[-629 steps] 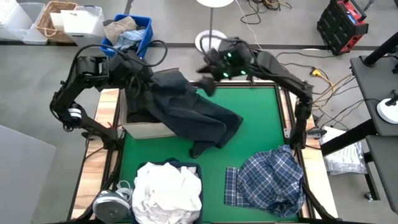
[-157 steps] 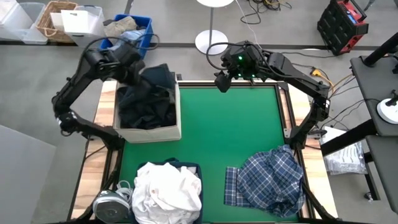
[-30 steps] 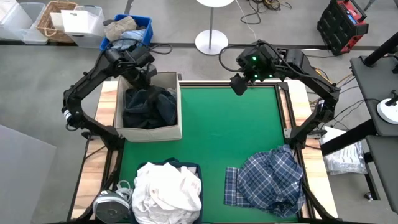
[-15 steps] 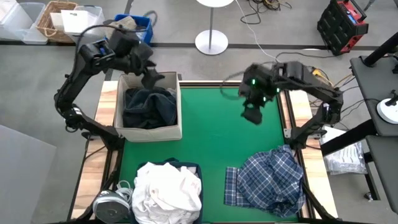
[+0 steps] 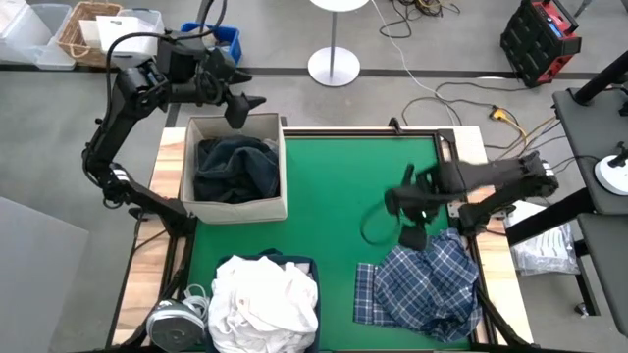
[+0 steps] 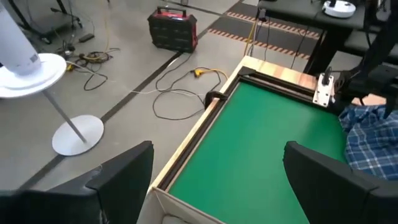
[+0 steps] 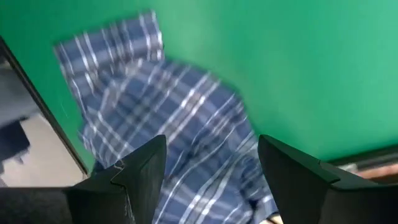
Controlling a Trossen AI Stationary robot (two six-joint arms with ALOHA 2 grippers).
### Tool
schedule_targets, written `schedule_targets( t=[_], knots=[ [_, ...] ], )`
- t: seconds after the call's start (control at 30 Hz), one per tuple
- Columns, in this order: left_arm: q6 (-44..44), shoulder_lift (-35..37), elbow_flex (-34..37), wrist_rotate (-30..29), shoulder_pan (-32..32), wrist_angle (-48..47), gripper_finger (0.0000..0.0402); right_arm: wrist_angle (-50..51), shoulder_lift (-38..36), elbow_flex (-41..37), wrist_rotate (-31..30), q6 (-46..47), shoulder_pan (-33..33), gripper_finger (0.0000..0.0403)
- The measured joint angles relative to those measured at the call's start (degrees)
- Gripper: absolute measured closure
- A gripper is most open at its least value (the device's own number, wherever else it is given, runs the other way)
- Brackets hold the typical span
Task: Sort clothes
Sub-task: Put the blue striped long-sleeve polo into the white laundry organizer
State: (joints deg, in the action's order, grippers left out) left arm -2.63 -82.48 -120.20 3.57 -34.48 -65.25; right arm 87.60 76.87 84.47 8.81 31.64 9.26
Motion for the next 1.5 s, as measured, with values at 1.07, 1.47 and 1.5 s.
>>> schedule_targets(
  t=[1.07, 1.47, 1.5],
  knots=[
    [-4.42, -0.09, 7.52, 0.09, 1.86, 2.27, 0.0068, -33.51, 3.99, -40.02, 7.87, 32.01, 17.23, 0.0085],
    [-3.41, -0.09, 7.52, 0.07, 1.88, 2.48, 0.0068, -44.23, 17.97, -39.75, 11.59, 24.37, 16.87, 0.0124],
    [-3.19, -0.09, 7.52, 0.07, 1.86, 2.49, 0.0068, -44.26, 18.12, -39.74, 11.60, 24.15, 16.87, 0.0138]
  ],
)
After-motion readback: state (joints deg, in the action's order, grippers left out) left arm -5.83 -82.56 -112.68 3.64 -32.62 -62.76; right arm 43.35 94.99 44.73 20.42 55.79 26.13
